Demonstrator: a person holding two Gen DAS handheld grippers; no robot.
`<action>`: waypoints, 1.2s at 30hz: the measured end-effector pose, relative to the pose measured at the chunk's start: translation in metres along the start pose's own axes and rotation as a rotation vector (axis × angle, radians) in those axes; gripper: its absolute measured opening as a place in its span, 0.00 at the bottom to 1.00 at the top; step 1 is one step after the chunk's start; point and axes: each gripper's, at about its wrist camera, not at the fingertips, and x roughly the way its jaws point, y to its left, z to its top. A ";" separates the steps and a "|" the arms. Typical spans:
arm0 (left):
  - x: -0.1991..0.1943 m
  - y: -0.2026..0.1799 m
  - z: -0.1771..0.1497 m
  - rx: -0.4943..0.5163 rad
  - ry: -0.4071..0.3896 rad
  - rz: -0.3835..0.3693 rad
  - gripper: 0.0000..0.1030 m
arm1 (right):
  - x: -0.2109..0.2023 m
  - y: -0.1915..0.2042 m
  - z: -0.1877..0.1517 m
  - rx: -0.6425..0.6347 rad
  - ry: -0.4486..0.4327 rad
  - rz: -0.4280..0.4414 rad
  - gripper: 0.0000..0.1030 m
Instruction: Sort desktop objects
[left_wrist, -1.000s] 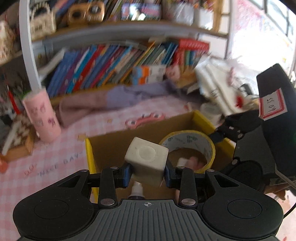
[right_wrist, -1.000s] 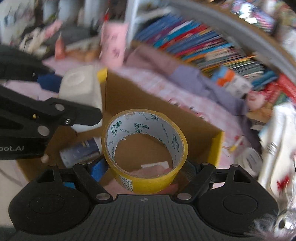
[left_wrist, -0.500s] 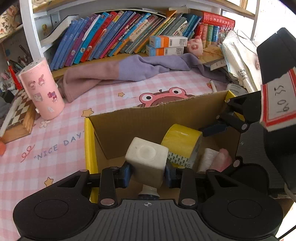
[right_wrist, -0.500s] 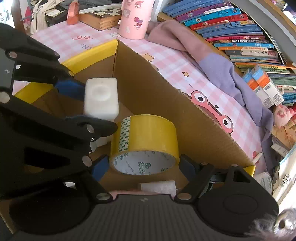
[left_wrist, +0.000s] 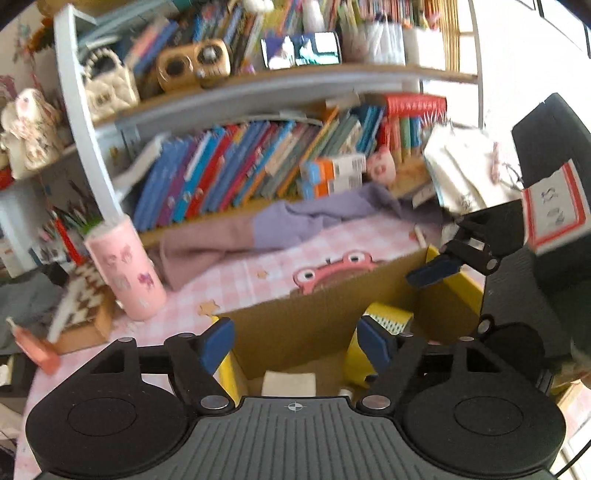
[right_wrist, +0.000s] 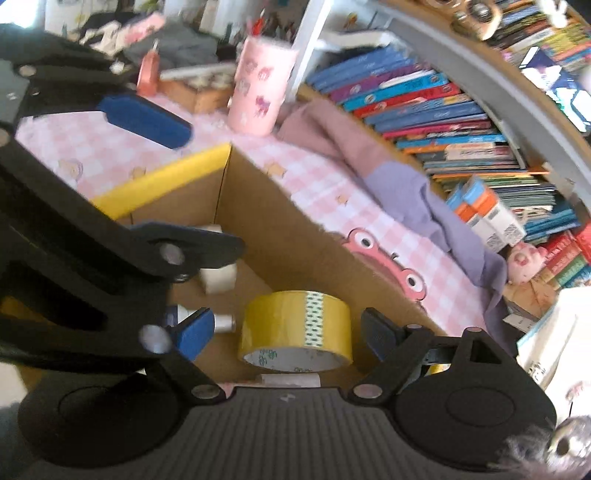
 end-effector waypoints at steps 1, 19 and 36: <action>-0.007 0.001 0.000 -0.006 -0.014 0.007 0.74 | -0.007 -0.001 0.000 0.013 -0.016 -0.005 0.84; -0.132 0.060 -0.046 -0.220 -0.190 0.127 0.86 | -0.129 0.043 -0.028 0.204 -0.246 -0.118 0.85; -0.180 0.063 -0.127 -0.216 -0.145 0.156 0.93 | -0.170 0.139 -0.067 0.516 -0.243 -0.213 0.86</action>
